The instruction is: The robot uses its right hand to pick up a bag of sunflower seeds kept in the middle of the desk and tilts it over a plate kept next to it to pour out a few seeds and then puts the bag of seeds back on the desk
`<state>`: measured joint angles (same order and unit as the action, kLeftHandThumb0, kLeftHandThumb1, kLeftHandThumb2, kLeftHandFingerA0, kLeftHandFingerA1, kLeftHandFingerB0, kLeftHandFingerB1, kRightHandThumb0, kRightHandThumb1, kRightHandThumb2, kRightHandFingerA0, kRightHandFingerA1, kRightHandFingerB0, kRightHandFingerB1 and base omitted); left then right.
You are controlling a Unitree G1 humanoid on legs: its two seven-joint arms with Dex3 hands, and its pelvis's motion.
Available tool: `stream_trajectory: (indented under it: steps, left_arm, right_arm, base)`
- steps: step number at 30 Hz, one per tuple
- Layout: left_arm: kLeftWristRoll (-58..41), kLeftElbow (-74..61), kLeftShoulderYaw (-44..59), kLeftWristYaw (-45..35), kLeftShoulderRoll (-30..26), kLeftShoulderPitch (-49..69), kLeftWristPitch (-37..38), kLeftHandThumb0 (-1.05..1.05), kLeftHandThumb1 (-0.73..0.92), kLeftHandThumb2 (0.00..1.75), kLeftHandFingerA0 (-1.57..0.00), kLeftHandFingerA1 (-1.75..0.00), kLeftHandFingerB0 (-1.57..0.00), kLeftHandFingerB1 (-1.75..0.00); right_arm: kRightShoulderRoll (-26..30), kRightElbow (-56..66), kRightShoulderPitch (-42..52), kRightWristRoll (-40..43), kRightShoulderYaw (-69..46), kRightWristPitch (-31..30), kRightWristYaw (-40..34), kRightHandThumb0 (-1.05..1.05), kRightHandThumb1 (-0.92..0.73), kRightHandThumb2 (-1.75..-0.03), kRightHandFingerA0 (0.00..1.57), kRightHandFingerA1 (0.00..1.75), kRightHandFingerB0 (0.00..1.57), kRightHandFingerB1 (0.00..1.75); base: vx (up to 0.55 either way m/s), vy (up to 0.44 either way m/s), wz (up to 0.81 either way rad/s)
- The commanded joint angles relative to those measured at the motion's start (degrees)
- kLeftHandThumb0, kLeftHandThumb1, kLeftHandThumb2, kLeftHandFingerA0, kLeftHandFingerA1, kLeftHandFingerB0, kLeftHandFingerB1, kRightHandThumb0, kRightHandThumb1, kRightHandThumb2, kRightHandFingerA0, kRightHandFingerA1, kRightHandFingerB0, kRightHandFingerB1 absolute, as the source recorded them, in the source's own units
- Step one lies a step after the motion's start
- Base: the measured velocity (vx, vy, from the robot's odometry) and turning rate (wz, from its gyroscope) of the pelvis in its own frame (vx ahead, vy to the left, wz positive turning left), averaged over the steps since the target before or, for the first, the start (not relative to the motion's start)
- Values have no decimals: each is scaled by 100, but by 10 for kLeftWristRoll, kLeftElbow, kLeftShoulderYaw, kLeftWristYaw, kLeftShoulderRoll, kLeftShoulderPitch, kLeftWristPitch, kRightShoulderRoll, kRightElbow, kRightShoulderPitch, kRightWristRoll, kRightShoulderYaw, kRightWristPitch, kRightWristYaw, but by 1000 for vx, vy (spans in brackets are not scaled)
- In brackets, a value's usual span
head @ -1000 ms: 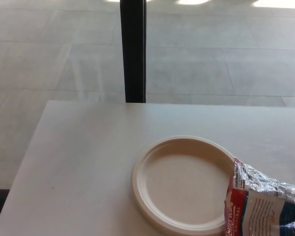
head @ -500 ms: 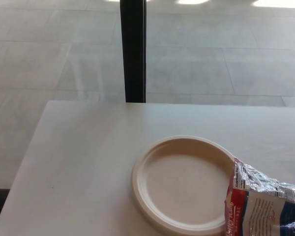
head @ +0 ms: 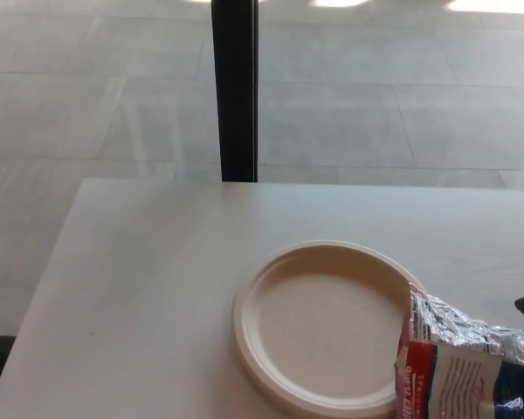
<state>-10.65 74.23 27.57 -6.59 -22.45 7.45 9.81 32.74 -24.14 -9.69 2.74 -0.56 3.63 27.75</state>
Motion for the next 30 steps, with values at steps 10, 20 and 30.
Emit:
stream_trajectory:
  steps: [10, 20, 30]
  left_arm:
    - [-3, 1, -4, 2, -3, 1, 15, -105, 35, 102, -56, -115, -50, -103]
    - [-6, 2, -4, 4, 0, 0, 15, -105, 33, 102, -62, -122, -49, -106]
    - [-11, 0, 2, 3, 6, -6, 22, -105, 67, 63, -55, -119, -42, -109]
  right_arm:
    - [46, 12, 2, -98, 59, 15, 3, -79, -25, -64, 3, 71, 4, 59]
    - [45, 16, -10, -134, 81, -24, -20, -68, -22, -59, 18, 70, 16, 55]
    - [15, 23, -5, -183, 114, -15, -75, -80, -33, -54, 54, 76, 24, 59]
  base:
    - [0, 0, 0]
    - [0, 0, 0]
    - [0, 0, 0]
